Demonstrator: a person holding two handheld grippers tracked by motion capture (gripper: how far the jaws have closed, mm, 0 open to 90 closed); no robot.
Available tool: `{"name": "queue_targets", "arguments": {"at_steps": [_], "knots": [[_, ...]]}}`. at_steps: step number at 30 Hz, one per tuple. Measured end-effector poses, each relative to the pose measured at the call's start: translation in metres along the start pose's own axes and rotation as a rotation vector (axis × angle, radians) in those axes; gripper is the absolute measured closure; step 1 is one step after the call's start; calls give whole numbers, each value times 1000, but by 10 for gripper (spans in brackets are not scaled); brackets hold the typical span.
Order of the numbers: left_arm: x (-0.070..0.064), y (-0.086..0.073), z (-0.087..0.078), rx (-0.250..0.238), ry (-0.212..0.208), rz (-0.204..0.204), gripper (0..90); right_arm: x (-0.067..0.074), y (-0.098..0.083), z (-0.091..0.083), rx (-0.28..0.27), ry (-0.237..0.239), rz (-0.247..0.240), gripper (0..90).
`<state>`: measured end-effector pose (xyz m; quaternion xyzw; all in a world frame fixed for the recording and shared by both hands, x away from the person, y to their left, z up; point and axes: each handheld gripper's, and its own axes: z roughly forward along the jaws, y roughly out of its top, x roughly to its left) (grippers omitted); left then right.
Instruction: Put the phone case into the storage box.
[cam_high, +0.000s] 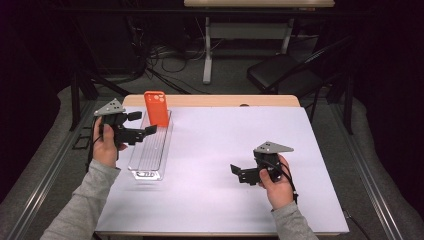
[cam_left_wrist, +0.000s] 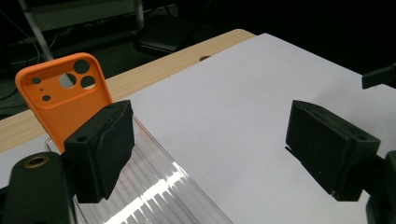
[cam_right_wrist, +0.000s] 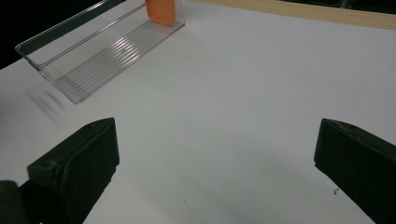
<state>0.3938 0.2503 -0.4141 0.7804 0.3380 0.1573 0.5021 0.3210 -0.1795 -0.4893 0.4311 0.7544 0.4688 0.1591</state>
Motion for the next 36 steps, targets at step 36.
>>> {"name": "queue_targets", "arguments": {"at_steps": [36], "knots": [[-35,-53,-37,8,-11,-59,160,-17,-30,-72,-16,-70,-22,8]]}}
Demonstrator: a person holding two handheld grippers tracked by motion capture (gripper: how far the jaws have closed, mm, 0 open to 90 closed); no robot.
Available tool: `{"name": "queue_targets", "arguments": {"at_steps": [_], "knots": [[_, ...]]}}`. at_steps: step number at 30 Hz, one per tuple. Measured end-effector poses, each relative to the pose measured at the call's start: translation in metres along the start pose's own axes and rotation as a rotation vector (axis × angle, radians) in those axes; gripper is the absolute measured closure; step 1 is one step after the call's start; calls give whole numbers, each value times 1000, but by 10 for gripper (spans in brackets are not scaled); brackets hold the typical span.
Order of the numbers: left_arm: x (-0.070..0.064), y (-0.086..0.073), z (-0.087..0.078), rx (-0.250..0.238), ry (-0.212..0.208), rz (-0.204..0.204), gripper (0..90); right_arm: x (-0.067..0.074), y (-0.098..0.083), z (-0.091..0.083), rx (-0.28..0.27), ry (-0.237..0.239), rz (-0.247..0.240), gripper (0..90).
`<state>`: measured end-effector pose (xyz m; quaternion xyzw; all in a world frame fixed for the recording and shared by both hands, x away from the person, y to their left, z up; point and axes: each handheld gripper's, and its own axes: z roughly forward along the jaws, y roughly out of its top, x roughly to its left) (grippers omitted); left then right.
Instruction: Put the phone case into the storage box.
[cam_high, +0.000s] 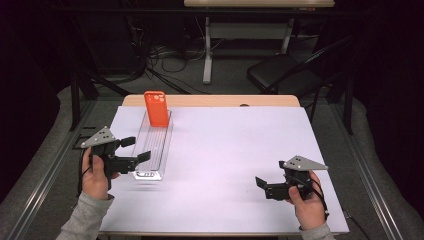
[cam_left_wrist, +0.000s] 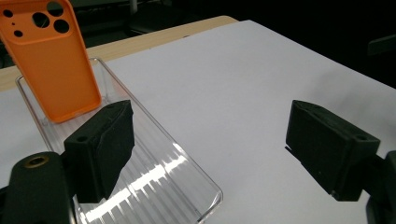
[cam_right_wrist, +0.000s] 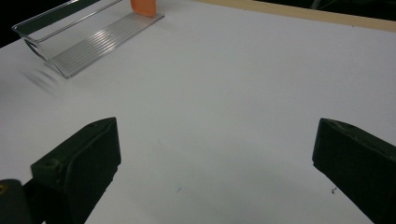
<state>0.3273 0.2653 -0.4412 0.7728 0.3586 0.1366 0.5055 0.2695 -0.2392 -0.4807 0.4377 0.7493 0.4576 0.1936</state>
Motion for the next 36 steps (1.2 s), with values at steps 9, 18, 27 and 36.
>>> {"name": "queue_targets", "arguments": {"at_steps": [9,18,27,36], "knots": [[3,-18,-10,-4,27,-21,160,-9,-12,-8,14,-29,29,8],[6,-37,-14,1,46,-54,160,-18,-24,-15,23,-61,58,9],[11,-51,-20,5,56,-76,160,-25,-35,-20,35,-81,72,9],[14,-64,-24,10,79,-95,160,-32,-48,-24,42,-112,87,12]]}}
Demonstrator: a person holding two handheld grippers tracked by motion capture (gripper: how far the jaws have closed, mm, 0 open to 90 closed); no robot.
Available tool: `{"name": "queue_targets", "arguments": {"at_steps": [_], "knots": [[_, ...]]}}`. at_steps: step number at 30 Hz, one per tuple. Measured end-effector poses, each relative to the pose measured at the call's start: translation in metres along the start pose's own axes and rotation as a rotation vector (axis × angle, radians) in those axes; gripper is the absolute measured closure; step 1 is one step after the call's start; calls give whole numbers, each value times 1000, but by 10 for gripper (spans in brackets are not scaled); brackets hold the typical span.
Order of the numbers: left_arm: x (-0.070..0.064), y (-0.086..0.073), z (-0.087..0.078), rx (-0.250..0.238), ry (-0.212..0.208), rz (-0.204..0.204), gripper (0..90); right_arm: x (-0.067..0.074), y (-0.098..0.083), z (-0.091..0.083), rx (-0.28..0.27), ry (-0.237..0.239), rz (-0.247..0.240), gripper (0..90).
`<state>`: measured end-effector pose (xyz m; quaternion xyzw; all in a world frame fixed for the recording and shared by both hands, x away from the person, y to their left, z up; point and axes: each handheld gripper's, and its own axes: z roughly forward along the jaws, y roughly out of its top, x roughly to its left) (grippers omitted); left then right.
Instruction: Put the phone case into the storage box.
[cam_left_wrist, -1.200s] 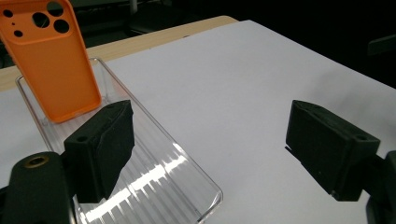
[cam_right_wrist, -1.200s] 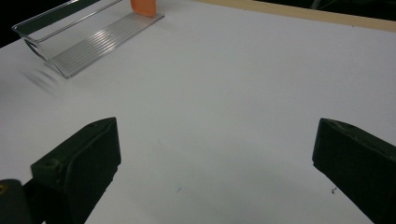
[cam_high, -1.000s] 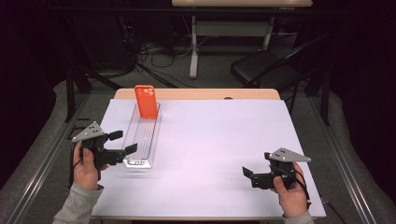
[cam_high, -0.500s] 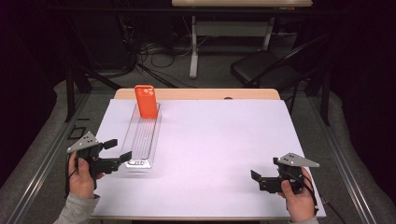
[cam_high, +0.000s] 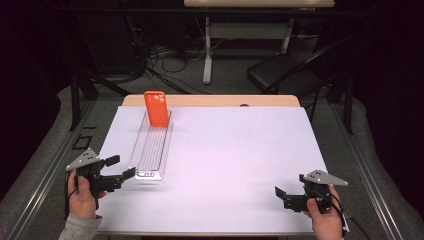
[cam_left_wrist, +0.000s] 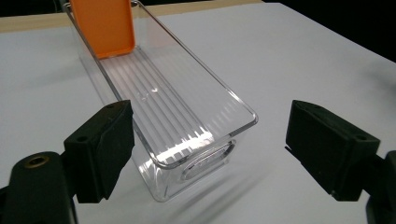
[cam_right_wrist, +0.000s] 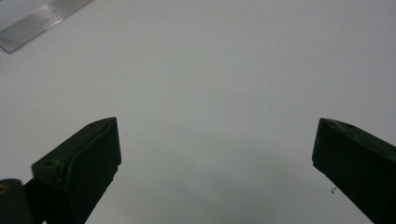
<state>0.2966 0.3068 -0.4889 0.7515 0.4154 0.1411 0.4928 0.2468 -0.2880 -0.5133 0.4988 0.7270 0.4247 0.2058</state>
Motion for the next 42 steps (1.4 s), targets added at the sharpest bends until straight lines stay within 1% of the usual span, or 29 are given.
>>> {"name": "queue_targets", "arguments": {"at_steps": [4,8,9,13,15,17,21,22,25,28,29,33,38,42], "knots": [[3,-8,2,5,9,4,160,-3,-5,0,-8,-10,9,16],[6,-15,4,-3,8,-3,160,-6,-9,0,2,-15,19,17],[6,-16,5,1,17,-1,160,-6,-9,1,1,-16,20,18],[8,-20,8,-1,19,-11,160,-7,-12,2,1,-25,21,18],[9,-22,11,6,17,-9,160,-8,-13,2,-2,-28,25,19],[9,-25,13,11,11,-17,160,-9,-14,2,-4,-32,29,20],[9,-26,17,25,12,0,160,-10,-17,2,-5,-49,28,24],[8,-27,18,26,19,4,160,-10,-18,3,-6,-52,25,25],[9,-28,19,26,16,7,160,-12,-20,4,-3,-56,33,27],[10,-30,20,25,20,3,160,-14,-22,5,-3,-64,33,28],[10,-30,20,25,19,3,160,-15,-23,5,0,-67,40,31],[12,-32,20,22,23,-1,160,-16,-26,8,7,-64,37,33],[15,-34,21,25,22,-7,160,-16,-29,12,27,-68,21,34],[17,-35,21,23,26,-15,160,-15,-30,14,24,-62,18,34]]}}
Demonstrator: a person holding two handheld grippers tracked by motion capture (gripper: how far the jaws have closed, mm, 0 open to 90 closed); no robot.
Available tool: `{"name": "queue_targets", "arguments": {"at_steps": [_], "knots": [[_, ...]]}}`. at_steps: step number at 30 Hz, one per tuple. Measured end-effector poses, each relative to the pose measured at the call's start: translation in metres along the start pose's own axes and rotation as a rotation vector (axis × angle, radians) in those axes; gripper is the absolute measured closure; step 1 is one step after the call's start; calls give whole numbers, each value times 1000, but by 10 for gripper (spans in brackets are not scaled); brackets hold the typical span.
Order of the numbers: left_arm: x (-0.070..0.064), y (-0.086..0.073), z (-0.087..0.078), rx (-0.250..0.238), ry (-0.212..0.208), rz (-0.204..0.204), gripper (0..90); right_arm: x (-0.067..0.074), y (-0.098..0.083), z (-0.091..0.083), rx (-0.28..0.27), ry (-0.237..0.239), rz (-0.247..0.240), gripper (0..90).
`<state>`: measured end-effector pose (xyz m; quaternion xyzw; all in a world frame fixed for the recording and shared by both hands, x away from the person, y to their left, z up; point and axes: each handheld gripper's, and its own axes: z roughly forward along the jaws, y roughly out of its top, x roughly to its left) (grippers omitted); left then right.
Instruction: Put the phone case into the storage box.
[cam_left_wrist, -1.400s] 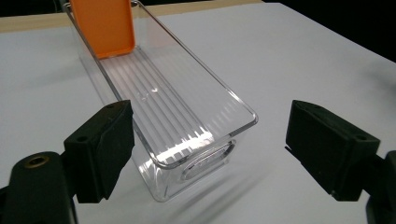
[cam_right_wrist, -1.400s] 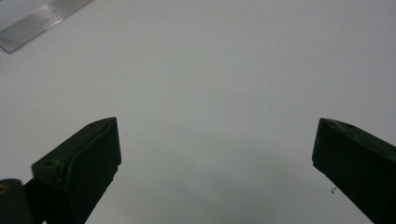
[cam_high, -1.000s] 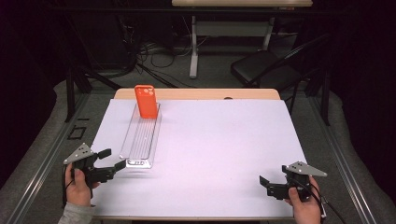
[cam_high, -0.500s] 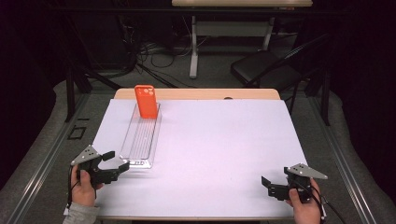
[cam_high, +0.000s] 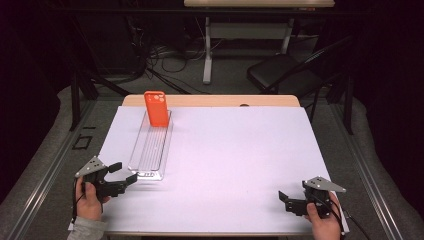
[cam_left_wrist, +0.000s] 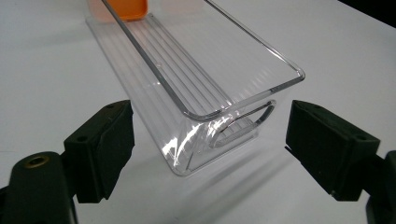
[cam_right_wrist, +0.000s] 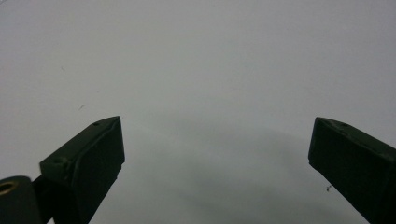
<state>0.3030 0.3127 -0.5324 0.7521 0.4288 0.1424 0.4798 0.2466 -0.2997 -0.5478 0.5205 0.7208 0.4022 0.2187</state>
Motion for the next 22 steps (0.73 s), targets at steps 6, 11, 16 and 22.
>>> {"name": "queue_targets", "arguments": {"at_steps": [6,11,16,22], "knots": [[2,-2,0,1,5,-8,160,1,-1,1,4,3,-6,34],[3,-2,1,4,10,-10,160,2,-1,2,3,4,-3,34],[3,-3,1,4,12,-14,160,2,-2,3,6,7,-11,34],[5,-3,2,9,12,-17,160,2,-2,3,10,4,-6,35]]}}
